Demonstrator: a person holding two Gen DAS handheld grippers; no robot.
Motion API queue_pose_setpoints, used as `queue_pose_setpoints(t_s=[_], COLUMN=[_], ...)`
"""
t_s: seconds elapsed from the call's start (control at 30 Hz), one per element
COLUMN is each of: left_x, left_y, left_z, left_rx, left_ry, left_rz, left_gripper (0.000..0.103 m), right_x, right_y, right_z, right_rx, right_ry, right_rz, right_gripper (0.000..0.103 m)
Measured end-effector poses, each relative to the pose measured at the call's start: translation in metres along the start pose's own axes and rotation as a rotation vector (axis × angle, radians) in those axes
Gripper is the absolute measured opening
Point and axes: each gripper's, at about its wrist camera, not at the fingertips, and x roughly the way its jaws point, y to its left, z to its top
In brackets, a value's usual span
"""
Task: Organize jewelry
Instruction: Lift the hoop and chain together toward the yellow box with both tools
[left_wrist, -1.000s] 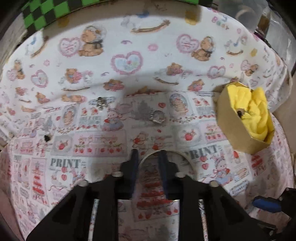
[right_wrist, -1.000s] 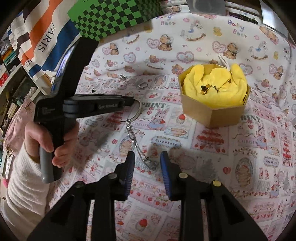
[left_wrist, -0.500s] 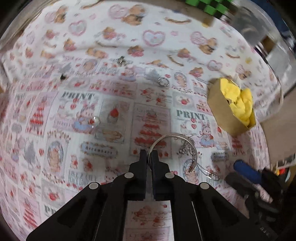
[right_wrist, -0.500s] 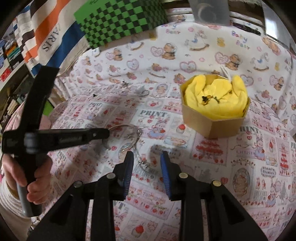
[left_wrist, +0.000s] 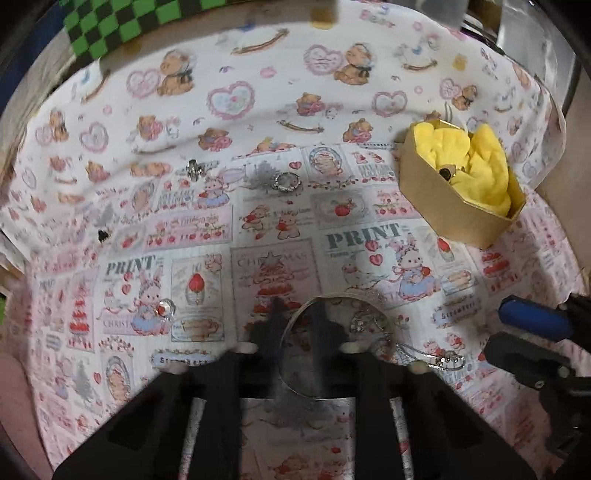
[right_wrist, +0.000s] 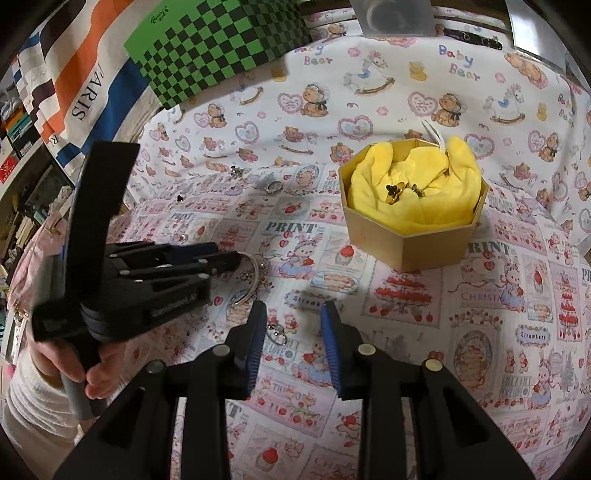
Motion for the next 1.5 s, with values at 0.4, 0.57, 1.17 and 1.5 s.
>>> queue_pose_setpoints(t_s=[0.4, 0.57, 1.17, 1.5], left_x=[-0.058, -0.085, -0.102, -0.104], left_y=[0.049, 0.082, 0.125, 0.125], left_z=[-0.015, -0.024, -0.034, -0.035], left_rx=[-0.151, -0.261, -0.391, -0.391], left_ry=[-0.24, -0.425, -0.537, -0.545], left_rz=[-0.106, -0.119, -0.063, -0.061], left_gripper=[0.001, 0.001, 0.001, 0.002], right_x=[0.002, 0.02, 0.092, 0.087], right_y=[0.005, 0.03, 0.066, 0.056], right_z=[0.002, 0.015, 0.044, 0.042], right_rx=[-0.022, -0.085, -0.197, -0.16], right_ry=[-0.009, 0.031, 0.075, 0.059], right_rz=[-0.008, -0.049, -0.261, -0.237], right_gripper=[0.028, 0.032, 0.03, 0.008])
